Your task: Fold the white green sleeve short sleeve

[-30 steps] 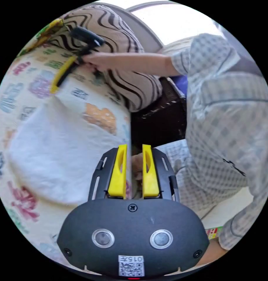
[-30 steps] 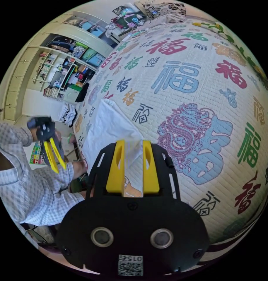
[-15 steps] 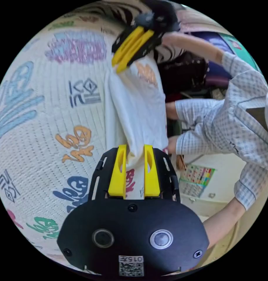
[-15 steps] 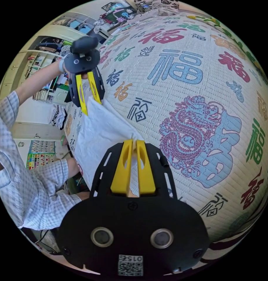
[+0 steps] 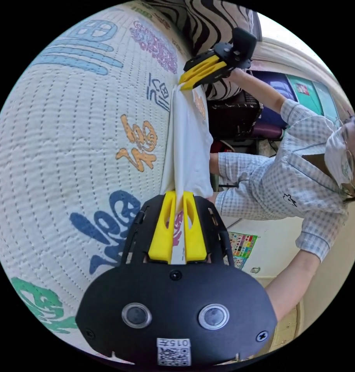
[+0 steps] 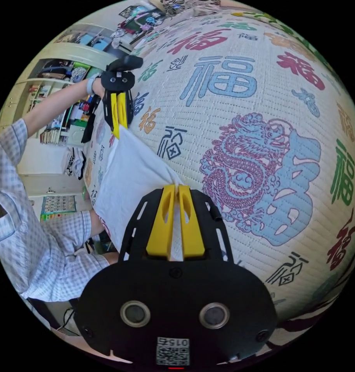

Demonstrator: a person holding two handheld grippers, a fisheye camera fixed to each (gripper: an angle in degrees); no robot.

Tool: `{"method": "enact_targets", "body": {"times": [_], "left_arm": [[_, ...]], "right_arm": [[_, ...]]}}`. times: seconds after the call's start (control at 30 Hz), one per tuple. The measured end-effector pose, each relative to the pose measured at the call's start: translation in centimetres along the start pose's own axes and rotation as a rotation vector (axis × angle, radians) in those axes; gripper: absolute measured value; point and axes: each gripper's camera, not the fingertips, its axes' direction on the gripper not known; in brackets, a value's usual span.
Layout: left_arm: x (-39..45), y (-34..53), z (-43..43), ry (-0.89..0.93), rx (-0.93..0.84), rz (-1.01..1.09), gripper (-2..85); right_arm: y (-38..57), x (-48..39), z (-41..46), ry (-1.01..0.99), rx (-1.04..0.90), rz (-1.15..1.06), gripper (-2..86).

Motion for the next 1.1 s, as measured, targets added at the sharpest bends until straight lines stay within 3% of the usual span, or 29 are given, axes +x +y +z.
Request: {"method": "enact_targets", "body": {"times": [0.17,0.33,0.5,0.7,0.8,0.97,1.03,1.1], "left_arm": [[-1.3,6.0,-3.4,-0.086,0.116,-0.13,-0.4],[3.9,12.1,-2.7,-0.16,0.295,-0.172,-0.5],[10.8,9.7,6.1,-0.085,0.497,-0.112,-0.7],[8.4,7.3,17.6,0.08,0.339,-0.179,-0.9],[8.2,9.1,21.4,0.079,0.233,-0.214,-0.8],[8.9,14.0,20.8,0.096,0.221,-0.307,0.1],[9.2,16.8,17.5,0.144,0.388,-0.313,1.8],[9.1,21.3,11.4,0.094,0.684,-0.372,6.9]], "right_arm": [[5.1,0.2,-2.1,0.053,0.084,0.152,-0.1],[12.0,-4.2,-3.2,0.073,0.159,0.205,0.0],[15.0,-10.0,3.7,-0.059,-0.009,0.116,-0.5],[19.0,-10.3,10.1,-0.099,-0.23,0.078,-0.6],[21.6,-8.9,9.7,-0.18,-0.188,0.104,-0.5],[23.3,-6.5,7.3,-0.302,-0.192,0.154,0.8],[23.1,-5.1,3.8,-0.336,-0.052,0.151,2.7],[22.1,-2.1,-1.2,-0.348,0.185,0.175,5.6]]}}
